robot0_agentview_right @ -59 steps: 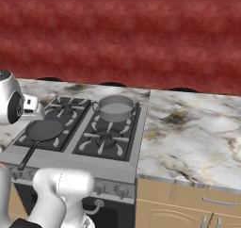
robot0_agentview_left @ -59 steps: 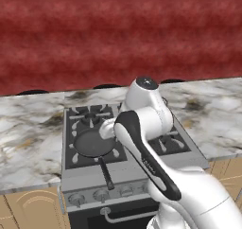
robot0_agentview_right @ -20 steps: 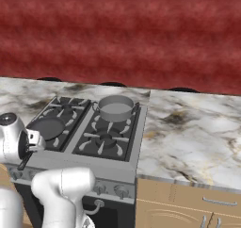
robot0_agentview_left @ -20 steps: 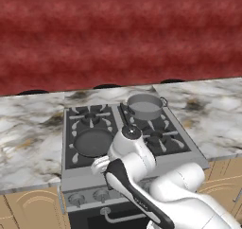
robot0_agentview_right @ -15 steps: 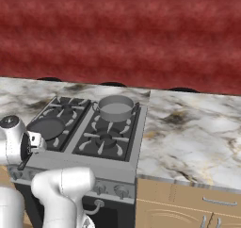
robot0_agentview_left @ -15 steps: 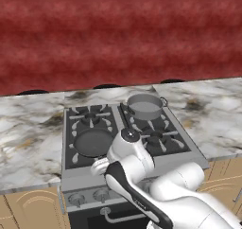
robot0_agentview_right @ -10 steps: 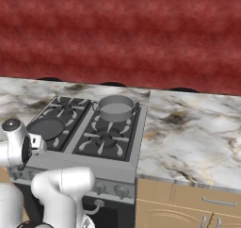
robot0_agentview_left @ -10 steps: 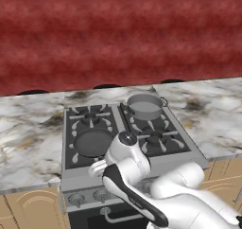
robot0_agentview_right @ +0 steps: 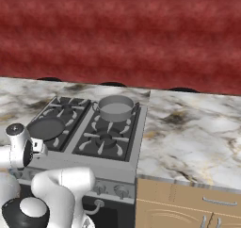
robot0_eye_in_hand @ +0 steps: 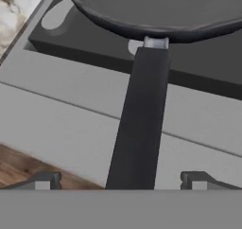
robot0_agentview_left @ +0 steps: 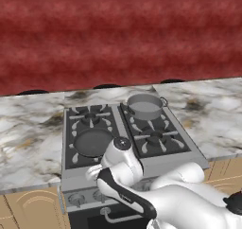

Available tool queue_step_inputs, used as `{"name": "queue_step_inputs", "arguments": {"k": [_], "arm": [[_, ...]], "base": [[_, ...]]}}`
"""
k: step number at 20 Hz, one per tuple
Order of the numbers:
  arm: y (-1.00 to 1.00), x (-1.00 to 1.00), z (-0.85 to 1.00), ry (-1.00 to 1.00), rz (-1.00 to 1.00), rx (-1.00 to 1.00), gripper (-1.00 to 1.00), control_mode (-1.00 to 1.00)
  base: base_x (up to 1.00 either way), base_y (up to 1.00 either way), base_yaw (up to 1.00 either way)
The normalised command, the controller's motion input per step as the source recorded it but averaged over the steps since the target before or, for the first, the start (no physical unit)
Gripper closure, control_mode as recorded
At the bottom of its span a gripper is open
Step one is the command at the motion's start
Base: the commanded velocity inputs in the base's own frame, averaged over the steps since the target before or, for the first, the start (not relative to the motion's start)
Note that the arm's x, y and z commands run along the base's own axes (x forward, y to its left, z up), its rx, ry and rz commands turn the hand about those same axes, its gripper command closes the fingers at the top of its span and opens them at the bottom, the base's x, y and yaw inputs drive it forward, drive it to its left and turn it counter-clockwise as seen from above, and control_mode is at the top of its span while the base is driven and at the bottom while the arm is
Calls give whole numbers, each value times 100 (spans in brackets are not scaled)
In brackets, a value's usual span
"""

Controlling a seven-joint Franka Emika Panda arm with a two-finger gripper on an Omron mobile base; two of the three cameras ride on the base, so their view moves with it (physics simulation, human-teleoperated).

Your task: Move the pot and pan from the stove into the sink.

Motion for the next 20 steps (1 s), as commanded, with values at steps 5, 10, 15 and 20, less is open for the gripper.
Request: {"name": "queue_step_inputs", "arguments": {"k": [5, 10, 15, 20], "arm": [[4, 6, -26, 1, 0, -3, -100, -100], [3, 5, -15, 0, 0, -2, -100, -100], [0, 0, 0, 0, 0, 0, 100, -100], [0, 0, 0, 0, 0, 0, 100, -100]], "base": [[0, 0, 0], [0, 0, 0], [0, 0, 0], [0, 0, 0]]}}
